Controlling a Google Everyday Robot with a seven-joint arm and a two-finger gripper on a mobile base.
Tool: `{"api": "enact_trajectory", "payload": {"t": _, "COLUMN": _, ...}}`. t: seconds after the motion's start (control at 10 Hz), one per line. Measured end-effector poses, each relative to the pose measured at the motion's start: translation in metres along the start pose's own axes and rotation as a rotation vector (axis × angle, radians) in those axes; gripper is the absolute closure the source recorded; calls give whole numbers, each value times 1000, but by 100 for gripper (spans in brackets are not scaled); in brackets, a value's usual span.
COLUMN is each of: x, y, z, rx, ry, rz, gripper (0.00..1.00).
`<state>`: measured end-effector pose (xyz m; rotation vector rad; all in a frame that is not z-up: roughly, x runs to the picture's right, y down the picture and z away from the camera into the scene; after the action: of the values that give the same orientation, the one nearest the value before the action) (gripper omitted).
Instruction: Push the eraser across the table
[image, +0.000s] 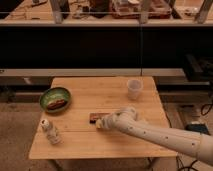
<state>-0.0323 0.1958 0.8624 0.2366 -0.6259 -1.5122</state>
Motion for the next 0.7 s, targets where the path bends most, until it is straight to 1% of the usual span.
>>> {"api": "enact_trajectory", "payload": {"t": 0.2, "x": 9, "y": 5, "z": 2, "rx": -1, "ry": 15, "rz": 12, "gripper": 100}}
{"api": "enact_trajectory", "payload": {"t": 0.5, "x": 23, "y": 16, "z": -1, "rx": -10, "ry": 33, "rz": 30, "gripper": 100}}
{"api": "enact_trajectory", "payload": {"t": 0.7, "x": 33, "y": 22, "z": -4, "rx": -4, "ry": 48, "rz": 55, "gripper": 100}}
